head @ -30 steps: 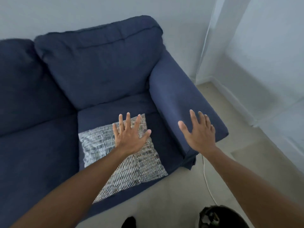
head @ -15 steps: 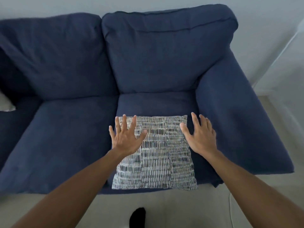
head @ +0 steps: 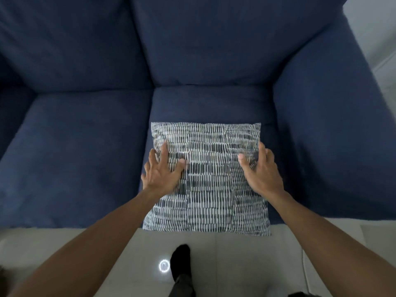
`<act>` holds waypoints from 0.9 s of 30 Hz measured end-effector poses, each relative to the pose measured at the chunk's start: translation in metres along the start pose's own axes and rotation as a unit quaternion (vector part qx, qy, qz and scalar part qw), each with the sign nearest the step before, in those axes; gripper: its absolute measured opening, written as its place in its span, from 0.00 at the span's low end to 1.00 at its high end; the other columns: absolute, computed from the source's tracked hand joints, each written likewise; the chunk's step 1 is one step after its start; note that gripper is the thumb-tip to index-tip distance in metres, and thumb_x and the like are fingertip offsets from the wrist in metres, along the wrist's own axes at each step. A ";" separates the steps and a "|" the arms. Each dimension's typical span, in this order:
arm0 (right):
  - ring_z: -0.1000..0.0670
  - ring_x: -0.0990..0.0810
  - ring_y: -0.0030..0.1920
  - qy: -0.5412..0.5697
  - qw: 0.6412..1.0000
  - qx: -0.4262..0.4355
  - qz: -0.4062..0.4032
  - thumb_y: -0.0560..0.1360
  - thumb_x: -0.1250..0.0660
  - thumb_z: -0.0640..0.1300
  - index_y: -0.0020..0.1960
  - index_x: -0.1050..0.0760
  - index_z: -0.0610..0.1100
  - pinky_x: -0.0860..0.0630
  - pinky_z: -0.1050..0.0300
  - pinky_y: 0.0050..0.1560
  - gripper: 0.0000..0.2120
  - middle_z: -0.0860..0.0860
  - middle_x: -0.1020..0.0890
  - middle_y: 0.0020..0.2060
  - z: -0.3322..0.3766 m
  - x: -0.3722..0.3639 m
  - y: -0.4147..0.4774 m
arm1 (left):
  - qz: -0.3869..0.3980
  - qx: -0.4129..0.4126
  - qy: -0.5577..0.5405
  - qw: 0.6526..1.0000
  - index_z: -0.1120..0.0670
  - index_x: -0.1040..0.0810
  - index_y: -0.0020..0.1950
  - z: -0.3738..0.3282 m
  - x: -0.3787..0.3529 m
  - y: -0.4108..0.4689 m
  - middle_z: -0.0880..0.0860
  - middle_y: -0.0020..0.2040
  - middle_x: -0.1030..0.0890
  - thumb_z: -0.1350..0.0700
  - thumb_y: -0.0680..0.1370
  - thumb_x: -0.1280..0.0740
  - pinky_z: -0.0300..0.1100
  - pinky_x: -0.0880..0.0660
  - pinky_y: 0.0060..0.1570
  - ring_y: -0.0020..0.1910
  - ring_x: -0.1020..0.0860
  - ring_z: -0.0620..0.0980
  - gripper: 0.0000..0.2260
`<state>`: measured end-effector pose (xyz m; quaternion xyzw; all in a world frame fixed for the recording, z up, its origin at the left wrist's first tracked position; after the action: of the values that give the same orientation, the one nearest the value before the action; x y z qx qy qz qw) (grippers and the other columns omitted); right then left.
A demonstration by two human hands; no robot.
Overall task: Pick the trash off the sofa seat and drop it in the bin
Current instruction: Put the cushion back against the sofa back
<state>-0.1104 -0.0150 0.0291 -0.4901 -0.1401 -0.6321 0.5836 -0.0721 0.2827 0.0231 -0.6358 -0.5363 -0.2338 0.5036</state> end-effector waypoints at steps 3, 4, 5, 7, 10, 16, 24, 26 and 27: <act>0.37 0.34 0.73 0.015 1.000 -0.019 0.005 0.70 0.55 0.82 0.80 0.61 0.56 0.33 0.32 0.65 0.48 0.45 0.48 0.81 -0.007 -0.021 0.004 | 0.011 0.031 -0.103 0.994 0.38 0.61 0.78 0.008 -0.019 0.003 0.61 0.78 0.47 0.26 0.74 0.46 0.65 0.36 0.67 0.72 0.37 0.68 0.40; 0.36 0.33 0.73 0.015 1.000 -0.024 0.003 0.70 0.54 0.81 0.80 0.61 0.56 0.33 0.33 0.65 0.48 0.45 0.46 0.80 -0.009 -0.028 0.005 | 0.006 0.043 -0.120 0.992 0.39 0.62 0.78 0.009 -0.024 0.003 0.63 0.77 0.45 0.26 0.74 0.46 0.64 0.35 0.66 0.71 0.35 0.68 0.40; 0.36 0.33 0.73 0.016 1.000 -0.026 -0.001 0.70 0.53 0.81 0.80 0.60 0.55 0.33 0.33 0.66 0.48 0.44 0.43 0.79 -0.009 -0.033 0.005 | -0.003 0.055 -0.131 0.990 0.40 0.61 0.79 0.010 -0.028 0.003 0.64 0.75 0.43 0.26 0.74 0.46 0.62 0.35 0.66 0.70 0.34 0.68 0.41; 0.36 0.32 0.72 0.019 1.000 -0.022 -0.010 0.70 0.52 0.81 0.80 0.57 0.53 0.34 0.34 0.67 0.49 0.42 0.37 0.77 -0.012 -0.042 0.006 | -0.027 0.070 -0.146 0.986 0.43 0.60 0.80 0.011 -0.035 0.004 0.64 0.75 0.39 0.27 0.74 0.46 0.61 0.37 0.67 0.71 0.35 0.67 0.42; 0.36 0.26 0.67 0.028 0.999 -0.013 -0.025 0.70 0.51 0.81 0.80 0.53 0.51 0.31 0.35 0.65 0.49 0.41 0.27 0.71 -0.013 -0.045 0.008 | -0.052 0.062 -0.168 0.982 0.49 0.54 0.80 0.012 -0.036 0.006 0.62 0.77 0.38 0.27 0.73 0.48 0.60 0.38 0.69 0.72 0.36 0.67 0.43; 0.38 0.21 0.61 0.046 0.997 0.001 -0.055 0.71 0.49 0.80 0.79 0.47 0.48 0.28 0.36 0.63 0.48 0.42 0.20 0.62 -0.004 -0.034 0.007 | -0.073 0.044 -0.186 0.979 0.51 0.49 0.79 0.007 -0.025 0.007 0.62 0.74 0.33 0.30 0.76 0.45 0.61 0.37 0.67 0.71 0.36 0.68 0.39; 0.38 0.20 0.61 0.025 0.996 0.029 -0.086 0.73 0.48 0.78 0.79 0.44 0.44 0.26 0.38 0.62 0.48 0.40 0.20 0.62 0.023 -0.003 0.004 | -0.090 0.013 -0.221 0.971 0.49 0.46 0.79 -0.009 0.013 0.005 0.60 0.75 0.33 0.32 0.76 0.42 0.63 0.35 0.65 0.72 0.37 0.66 0.37; 0.38 0.21 0.61 0.022 0.995 0.035 -0.092 0.72 0.48 0.77 0.79 0.45 0.43 0.26 0.37 0.63 0.48 0.39 0.20 0.63 0.032 0.009 0.005 | -0.100 -0.002 -0.230 0.968 0.50 0.45 0.78 -0.017 0.024 0.007 0.60 0.74 0.32 0.32 0.76 0.42 0.61 0.35 0.66 0.72 0.36 0.65 0.36; 0.38 0.20 0.61 0.023 0.994 0.042 -0.097 0.72 0.48 0.77 0.79 0.45 0.43 0.26 0.36 0.63 0.48 0.40 0.20 0.63 0.038 0.017 0.007 | -0.105 -0.011 -0.240 0.965 0.50 0.45 0.78 -0.022 0.033 0.008 0.60 0.74 0.31 0.33 0.76 0.42 0.60 0.35 0.66 0.72 0.36 0.64 0.36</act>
<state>-0.0844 0.0013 0.0580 -0.4345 -0.2002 -0.6904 0.5427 -0.0489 0.2781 0.0557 -0.6189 -0.7024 -0.1319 0.3257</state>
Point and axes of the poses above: each hand's wrist, its own y-axis towards the middle knuckle, its own x-axis out of the back of the hand, z = x × y, the point moved 2 cm from there along y, towards the middle knuckle
